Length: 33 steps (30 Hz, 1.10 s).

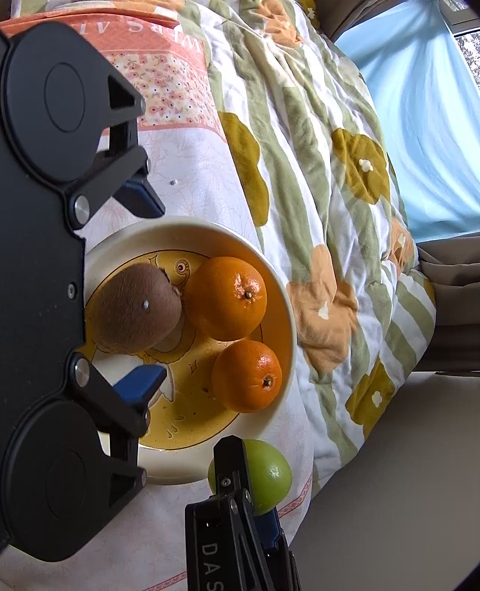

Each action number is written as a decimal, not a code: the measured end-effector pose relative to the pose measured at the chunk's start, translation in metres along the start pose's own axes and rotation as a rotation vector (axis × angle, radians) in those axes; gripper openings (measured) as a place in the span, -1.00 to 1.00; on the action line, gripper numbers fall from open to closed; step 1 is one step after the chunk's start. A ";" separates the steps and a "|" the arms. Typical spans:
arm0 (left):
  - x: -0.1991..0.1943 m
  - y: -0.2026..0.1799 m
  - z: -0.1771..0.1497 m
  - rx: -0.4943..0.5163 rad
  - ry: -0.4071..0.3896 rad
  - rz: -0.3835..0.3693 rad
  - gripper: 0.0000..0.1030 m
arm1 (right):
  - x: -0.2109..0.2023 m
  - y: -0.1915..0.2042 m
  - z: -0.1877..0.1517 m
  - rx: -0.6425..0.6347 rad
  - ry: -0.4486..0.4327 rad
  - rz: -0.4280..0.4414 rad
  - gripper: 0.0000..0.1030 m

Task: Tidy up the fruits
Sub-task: 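Lower the kiwi and green apple into the bowl and open both tools, then lift both open tools away from the bowl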

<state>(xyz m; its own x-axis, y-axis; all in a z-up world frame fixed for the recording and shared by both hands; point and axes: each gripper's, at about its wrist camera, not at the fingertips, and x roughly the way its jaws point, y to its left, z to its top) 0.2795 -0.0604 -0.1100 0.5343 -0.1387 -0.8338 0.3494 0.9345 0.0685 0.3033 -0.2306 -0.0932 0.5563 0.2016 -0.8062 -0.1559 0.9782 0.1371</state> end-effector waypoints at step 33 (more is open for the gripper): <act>-0.057 0.016 -0.043 -0.132 -0.034 0.069 0.83 | 0.041 0.041 -0.001 0.080 0.036 0.135 1.00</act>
<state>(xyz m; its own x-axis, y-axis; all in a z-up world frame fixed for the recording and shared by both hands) 0.2214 -0.0231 -0.0854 0.5803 -0.0813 -0.8104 0.2076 0.9769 0.0507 0.3192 -0.1818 -0.1210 0.5048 0.3314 -0.7971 -0.1609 0.9433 0.2903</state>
